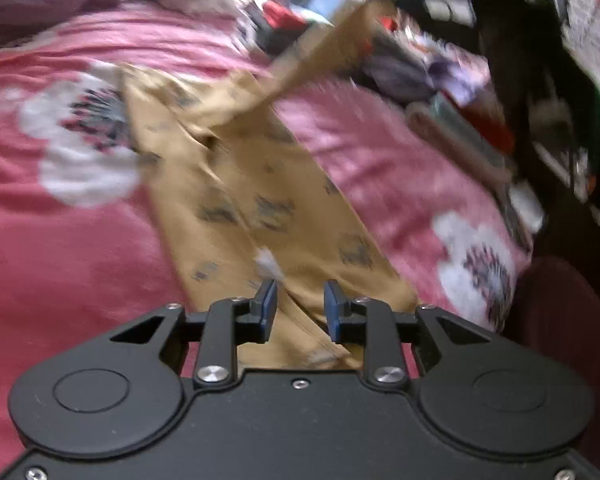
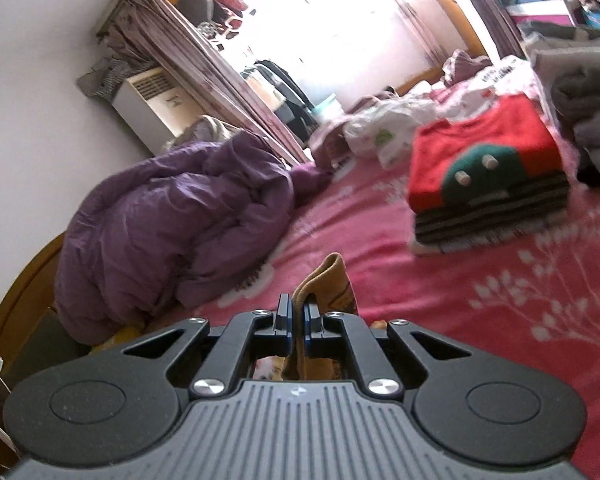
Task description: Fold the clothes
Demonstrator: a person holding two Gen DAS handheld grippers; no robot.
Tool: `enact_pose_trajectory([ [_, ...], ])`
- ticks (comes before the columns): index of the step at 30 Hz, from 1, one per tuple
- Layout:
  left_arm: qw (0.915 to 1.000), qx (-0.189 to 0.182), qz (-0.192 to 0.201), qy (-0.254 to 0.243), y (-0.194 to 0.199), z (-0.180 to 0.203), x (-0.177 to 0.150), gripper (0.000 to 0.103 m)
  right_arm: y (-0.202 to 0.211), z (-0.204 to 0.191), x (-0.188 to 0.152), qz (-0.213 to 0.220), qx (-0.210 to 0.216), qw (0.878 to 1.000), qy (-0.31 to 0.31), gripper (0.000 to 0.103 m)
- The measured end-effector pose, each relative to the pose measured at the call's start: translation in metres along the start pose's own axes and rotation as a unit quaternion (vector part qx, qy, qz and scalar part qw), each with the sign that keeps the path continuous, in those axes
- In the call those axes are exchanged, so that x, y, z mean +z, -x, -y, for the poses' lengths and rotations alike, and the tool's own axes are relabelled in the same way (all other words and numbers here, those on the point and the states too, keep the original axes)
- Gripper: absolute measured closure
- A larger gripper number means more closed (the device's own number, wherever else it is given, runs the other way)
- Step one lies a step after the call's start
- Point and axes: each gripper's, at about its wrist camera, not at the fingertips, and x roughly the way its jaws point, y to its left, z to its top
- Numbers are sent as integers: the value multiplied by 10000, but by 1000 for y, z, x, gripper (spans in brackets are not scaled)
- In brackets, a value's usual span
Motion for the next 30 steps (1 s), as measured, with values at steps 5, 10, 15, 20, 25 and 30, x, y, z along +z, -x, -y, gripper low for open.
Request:
enact_pose_trajectory([
  [5, 9960, 445, 480, 602, 19, -33, 9, 79, 7, 13, -25, -129, 35, 9999, 20, 95],
  [10, 9935, 528, 762, 667, 16, -37, 24, 79, 16, 24, -51, -163, -45, 9998, 79, 95],
  [15, 9944, 492, 920, 173, -3, -20, 40, 79, 21, 53, -70, -87, -195, 9994, -281, 95],
  [20, 9958, 833, 257, 273, -41, -34, 51, 79, 19, 95, -90, -45, -187, 9960, -877, 95],
  [25, 9910, 941, 745, 587, -38, -50, 71, 79, 13, 144, -116, -20, -150, 9902, -1392, 95],
  [30, 9879, 1100, 972, 493, -44, -56, 99, 79, 23, 167, -126, 203, 150, 9797, -1989, 95],
])
